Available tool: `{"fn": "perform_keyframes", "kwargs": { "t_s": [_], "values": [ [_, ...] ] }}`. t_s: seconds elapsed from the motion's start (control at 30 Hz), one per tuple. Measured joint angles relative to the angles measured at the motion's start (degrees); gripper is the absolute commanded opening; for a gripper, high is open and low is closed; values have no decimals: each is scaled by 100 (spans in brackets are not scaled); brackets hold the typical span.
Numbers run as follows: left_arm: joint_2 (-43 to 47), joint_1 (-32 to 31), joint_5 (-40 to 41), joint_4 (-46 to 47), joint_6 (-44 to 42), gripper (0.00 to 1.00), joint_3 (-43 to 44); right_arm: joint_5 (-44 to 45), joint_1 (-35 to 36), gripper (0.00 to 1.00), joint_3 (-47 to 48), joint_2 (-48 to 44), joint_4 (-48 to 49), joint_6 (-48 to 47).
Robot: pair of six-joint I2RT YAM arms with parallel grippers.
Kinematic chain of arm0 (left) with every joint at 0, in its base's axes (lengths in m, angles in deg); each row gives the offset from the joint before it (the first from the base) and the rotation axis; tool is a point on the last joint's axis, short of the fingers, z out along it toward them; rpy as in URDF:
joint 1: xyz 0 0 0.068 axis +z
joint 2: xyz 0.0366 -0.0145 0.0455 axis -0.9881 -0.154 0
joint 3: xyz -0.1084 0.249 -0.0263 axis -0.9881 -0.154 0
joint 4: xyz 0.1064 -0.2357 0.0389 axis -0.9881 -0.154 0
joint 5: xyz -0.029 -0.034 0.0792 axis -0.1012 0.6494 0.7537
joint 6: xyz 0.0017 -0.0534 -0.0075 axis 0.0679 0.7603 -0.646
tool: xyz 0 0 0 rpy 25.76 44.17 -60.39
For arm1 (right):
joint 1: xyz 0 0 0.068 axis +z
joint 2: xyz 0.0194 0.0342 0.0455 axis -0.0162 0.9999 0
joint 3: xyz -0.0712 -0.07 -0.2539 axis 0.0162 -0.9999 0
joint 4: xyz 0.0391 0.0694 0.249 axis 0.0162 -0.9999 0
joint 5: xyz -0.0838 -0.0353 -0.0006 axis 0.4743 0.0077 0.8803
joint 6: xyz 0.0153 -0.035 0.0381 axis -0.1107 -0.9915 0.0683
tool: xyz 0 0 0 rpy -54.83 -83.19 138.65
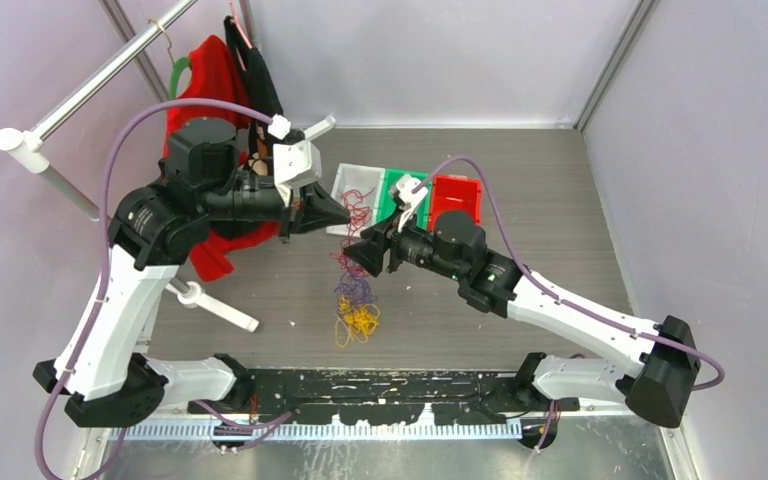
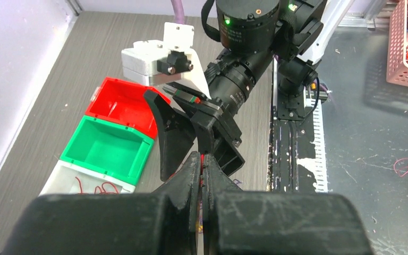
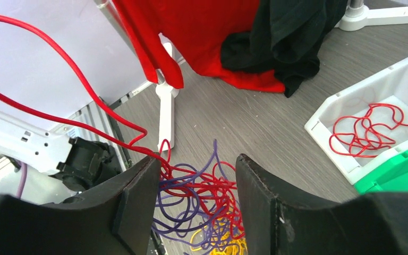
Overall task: Untangle the cables
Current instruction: Untie the cable.
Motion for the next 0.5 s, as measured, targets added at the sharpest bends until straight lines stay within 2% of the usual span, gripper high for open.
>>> {"fn": "perform_keyframes", "kwargs": {
  "t_s": [0.23, 0.3, 0.5],
  "values": [
    [-83, 0, -81, -2, 155, 0, 236, 525, 197, 57, 66, 46, -11, -289],
    [-105, 0, -140, 0, 223, 0, 291, 680, 267, 60, 114, 83, -20, -380],
    [-232, -2, -258, 13, 422, 0, 470, 1134, 693, 60, 308, 323, 81, -745]
  ]
}}
